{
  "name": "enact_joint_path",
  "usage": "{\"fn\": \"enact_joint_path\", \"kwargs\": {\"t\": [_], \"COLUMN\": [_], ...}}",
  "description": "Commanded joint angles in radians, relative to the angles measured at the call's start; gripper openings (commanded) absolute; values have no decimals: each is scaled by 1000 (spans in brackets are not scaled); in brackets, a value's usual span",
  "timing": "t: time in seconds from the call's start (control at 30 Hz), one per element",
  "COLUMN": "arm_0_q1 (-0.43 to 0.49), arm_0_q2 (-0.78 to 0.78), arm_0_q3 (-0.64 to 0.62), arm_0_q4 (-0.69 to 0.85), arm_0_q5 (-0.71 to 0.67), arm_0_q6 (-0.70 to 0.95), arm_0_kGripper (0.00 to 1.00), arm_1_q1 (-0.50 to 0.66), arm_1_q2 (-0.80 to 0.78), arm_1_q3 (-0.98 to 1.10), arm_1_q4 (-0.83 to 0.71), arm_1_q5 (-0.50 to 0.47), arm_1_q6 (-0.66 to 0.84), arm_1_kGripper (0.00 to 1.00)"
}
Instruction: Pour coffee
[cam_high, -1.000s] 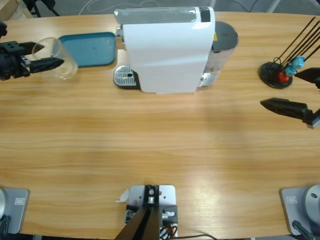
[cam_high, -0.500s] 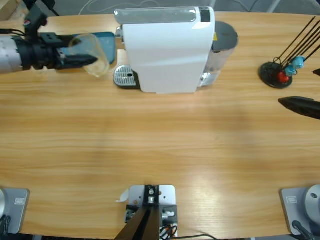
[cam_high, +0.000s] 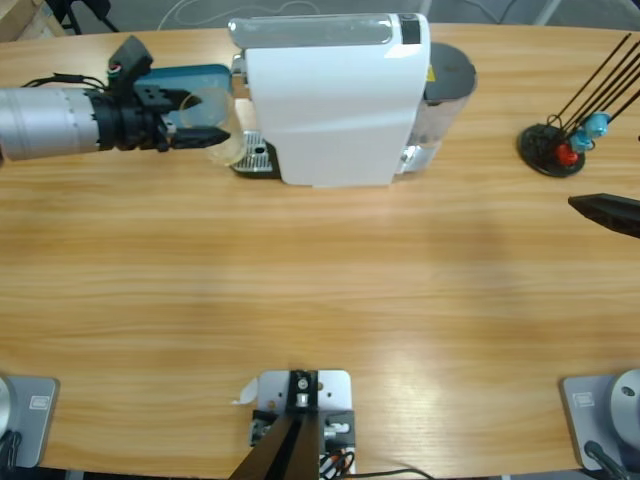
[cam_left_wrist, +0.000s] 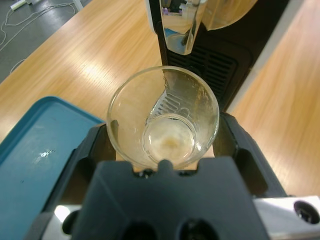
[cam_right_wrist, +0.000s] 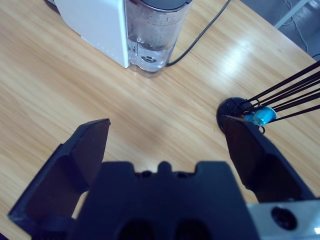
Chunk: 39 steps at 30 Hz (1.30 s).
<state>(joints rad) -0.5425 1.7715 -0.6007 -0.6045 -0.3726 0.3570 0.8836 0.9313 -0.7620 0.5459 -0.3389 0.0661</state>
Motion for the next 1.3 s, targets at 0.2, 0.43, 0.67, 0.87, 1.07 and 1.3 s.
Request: {"fn": "enact_joint_path", "kwargs": {"t": [0.2, 0.43, 0.67, 0.87, 1.07, 1.3], "arm_0_q1": [-43, -55, -63, -63, -62, -17], "arm_0_q2": [152, 153, 138, 144, 146, 115], "arm_0_q3": [-54, -49, 16, 22, 39, 40], "arm_0_q4": [-87, -98, -135, -141, -141, -186], "arm_0_q5": [-17, -17, -18, -7, 23, 29], "arm_0_q6": [-24, -27, -30, -47, -87, -104], "arm_0_kGripper": [0, 0, 0, 50, 1000, 1000], "arm_1_q1": [-12, -12, -12, -12, -12, -12], "arm_1_q2": [-23, -26, -31, -32, -30, -31], "arm_1_q3": [33, 33, 35, 36, 36, 36], "arm_1_q4": [9, 9, 9, 9, 9, 9], "arm_1_q5": [-6, -6, -7, -6, -6, -6], "arm_1_q6": [-11, -11, -11, -11, -11, -12], "arm_1_kGripper": [1000, 1000, 1000, 1000, 1000, 1000]}}
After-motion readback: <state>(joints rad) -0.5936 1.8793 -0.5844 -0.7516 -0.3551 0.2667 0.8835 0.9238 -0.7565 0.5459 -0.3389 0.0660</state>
